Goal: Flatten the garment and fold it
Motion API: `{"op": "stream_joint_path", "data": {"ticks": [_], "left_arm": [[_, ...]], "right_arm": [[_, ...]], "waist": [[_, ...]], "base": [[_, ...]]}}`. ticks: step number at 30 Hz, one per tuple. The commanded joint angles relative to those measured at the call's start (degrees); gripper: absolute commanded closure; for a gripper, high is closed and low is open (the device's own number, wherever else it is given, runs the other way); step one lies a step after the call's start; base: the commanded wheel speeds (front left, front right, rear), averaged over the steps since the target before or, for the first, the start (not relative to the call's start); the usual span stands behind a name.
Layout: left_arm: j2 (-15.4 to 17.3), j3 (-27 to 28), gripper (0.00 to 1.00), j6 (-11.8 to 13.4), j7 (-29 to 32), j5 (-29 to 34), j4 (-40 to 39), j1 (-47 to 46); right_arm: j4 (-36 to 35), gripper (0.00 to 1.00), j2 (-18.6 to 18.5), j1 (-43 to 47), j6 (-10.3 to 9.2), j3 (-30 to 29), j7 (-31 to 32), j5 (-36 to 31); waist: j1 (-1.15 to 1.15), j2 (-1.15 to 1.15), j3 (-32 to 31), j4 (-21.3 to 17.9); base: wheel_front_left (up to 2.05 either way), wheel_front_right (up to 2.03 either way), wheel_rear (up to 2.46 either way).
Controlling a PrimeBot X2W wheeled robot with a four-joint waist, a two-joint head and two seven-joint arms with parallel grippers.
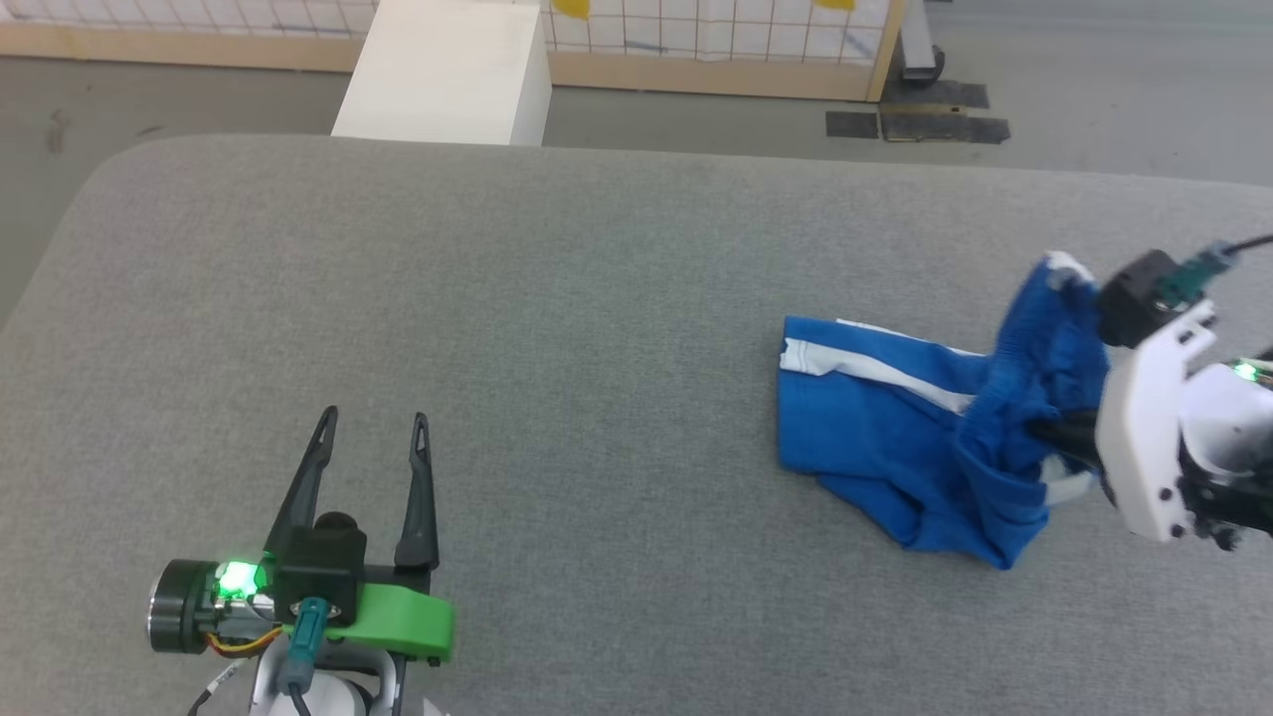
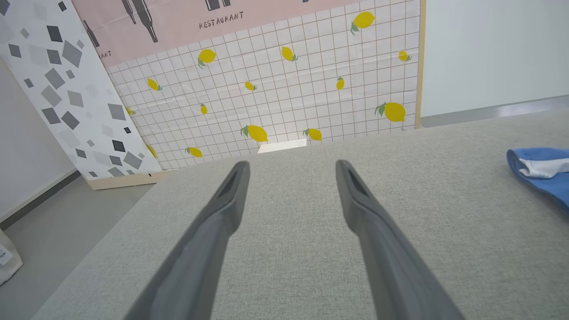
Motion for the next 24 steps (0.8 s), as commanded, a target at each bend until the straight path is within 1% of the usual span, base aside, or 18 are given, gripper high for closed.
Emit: {"op": "stream_joint_path", "data": {"ticks": [1, 7, 12, 17, 21, 22, 23, 24], "left_arm": [[-0.26, -0.10, 0.00, -0.32, -0.20, 0.48, -0.10, -0.38], [-1.12, -0.78, 0.00, -0.69, -0.20, 0.42, -0.01, -2.24], [-1.88, -1.38, 0.00, -1.01, -0.21, 0.45, 0.40, -3.97], [-2.83, -2.00, 0.00, -1.14, -0.21, 0.46, 0.90, -5.31], [-3.08, -2.14, 0.00, -1.14, -0.21, 0.51, 1.38, -5.54], [-2.99, -2.02, 0.00, -1.09, -0.21, 0.51, 1.54, -5.35], [-2.87, -1.89, 0.00, -1.04, -0.21, 0.50, 1.69, -5.14], [-2.71, -1.70, 0.00, -0.96, -0.21, 0.49, 1.87, -4.81]], "right_arm": [[-0.05, 1.00, 1.41, -1.83, -0.08, 0.77, 0.60, -0.68], [4.22, 1.00, 7.38, -7.04, -0.08, 4.66, 2.16, -2.49], [11.51, 1.00, 11.26, -10.06, -0.08, 9.03, 3.11, -4.05], [19.42, 1.00, 15.07, -10.28, -0.08, 11.65, 1.35, -4.43], [21.76, 1.00, 16.24, -10.01, -0.08, 13.99, -1.25, -3.73], [21.74, 0.75, 16.24, -10.04, -0.08, 14.43, -2.25, -3.33], [21.60, 0.23, 16.03, -10.12, -0.08, 14.81, -3.06, -3.18], [21.26, 0.00, 15.69, -10.21, -0.08, 15.29, -4.15, -3.01]], "waist": [[0.00, 0.00, 0.98, 1.00], [0.00, 0.00, 3.49, 3.60], [0.00, 0.00, 5.72, 5.54], [0.00, 0.00, 7.06, 6.86], [0.00, 0.00, 6.74, 7.00], [0.00, 0.00, 6.23, 6.74], [0.00, 0.00, 5.83, 6.47], [0.00, 0.00, 5.22, 6.06]], "base": [[0.00, 0.00, 0.00], [0.00, 0.00, 0.00], [0.00, 0.00, 0.00], [0.00, 0.00, 0.00], [0.00, 0.00, 0.00], [0.00, 0.00, 0.00], [0.00, 0.00, 0.00], [0.00, 0.00, 0.00]]}}
